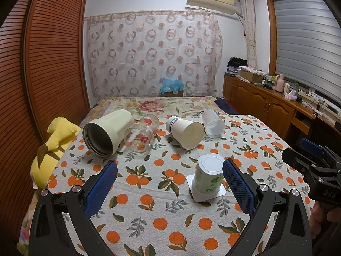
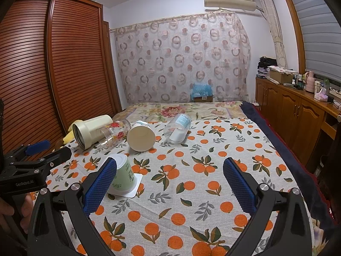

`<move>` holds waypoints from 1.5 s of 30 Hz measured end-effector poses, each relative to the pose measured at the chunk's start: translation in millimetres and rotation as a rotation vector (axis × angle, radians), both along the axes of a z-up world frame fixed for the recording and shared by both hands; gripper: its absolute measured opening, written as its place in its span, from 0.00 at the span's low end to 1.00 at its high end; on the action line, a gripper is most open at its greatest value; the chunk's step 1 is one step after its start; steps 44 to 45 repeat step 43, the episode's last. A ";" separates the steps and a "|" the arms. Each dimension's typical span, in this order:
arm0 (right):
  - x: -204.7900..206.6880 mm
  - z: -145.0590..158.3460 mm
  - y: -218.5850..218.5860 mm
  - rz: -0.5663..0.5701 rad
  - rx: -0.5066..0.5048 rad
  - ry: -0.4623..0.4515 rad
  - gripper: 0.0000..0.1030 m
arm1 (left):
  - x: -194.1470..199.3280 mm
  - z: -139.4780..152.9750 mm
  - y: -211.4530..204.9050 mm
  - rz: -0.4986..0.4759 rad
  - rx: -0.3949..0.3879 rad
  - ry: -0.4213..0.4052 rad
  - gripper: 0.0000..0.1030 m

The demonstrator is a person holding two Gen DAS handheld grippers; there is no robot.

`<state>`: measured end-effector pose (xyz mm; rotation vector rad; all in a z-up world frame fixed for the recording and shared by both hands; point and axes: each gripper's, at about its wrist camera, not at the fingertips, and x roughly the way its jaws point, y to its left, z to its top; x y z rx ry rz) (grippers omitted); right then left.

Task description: Flip cup upside down

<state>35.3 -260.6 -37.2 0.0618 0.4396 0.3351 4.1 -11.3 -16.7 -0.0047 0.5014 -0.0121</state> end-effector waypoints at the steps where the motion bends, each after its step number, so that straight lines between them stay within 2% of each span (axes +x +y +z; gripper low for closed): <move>1: 0.0 0.0 -0.2 0.000 0.000 0.000 0.98 | 0.0 -0.4 0.1 0.000 0.000 0.001 0.93; 45: -0.4 -0.8 -0.1 0.000 -0.001 -0.002 0.98 | 1.3 2.4 -5.8 -0.003 0.002 -0.006 0.93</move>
